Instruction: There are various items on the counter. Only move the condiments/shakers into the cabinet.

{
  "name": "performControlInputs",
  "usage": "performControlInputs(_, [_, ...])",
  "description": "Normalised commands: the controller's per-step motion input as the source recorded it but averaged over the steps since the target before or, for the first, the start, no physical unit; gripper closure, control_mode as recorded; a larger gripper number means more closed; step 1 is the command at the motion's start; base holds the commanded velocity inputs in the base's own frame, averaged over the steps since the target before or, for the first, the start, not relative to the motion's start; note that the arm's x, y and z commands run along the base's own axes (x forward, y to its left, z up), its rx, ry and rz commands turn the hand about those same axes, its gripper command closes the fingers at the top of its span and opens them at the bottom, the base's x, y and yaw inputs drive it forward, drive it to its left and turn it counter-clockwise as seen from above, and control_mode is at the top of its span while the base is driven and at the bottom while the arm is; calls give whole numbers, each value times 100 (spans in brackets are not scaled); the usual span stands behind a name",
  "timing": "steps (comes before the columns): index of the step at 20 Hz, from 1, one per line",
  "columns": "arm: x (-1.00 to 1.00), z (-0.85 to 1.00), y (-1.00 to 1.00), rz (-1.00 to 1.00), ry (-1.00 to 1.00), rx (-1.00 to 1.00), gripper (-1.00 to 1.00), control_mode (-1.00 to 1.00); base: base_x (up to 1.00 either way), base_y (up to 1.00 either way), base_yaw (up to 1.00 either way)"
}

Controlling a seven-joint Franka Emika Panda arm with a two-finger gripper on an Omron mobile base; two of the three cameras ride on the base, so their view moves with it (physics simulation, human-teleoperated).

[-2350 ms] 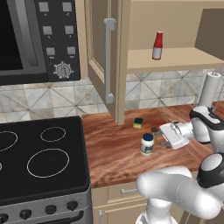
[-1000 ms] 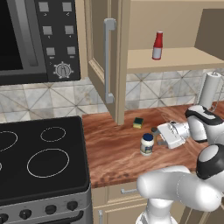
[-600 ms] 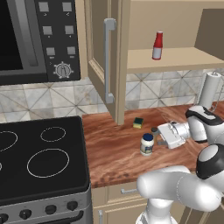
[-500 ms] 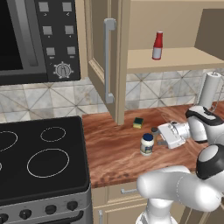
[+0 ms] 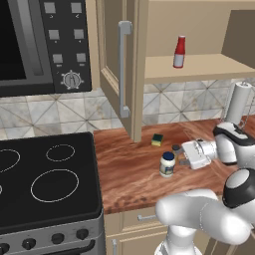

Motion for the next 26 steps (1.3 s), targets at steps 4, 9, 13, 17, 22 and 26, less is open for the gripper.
performControlInputs(4, [0, -6, 0, -8, 0, 0, -100, -100, 0, 0, 0])
performControlInputs(9, [0, -15, 0, -8, 0, -1, -100, -100, 0, 0, 0])
performControlInputs(13, [3, -19, 0, -4, 0, 0, -100, -100, 0, 0, 0])
performControlInputs(17, [19, -8, 0, 0, 2, 0, -100, -100, 0, 0, 0])
performControlInputs(22, [23, -9, 0, 0, 4, -1, -100, -100, 0, 0, 0])
performControlInputs(26, [18, -11, 0, 0, 3, 0, -100, -100, 0, 0, 0])
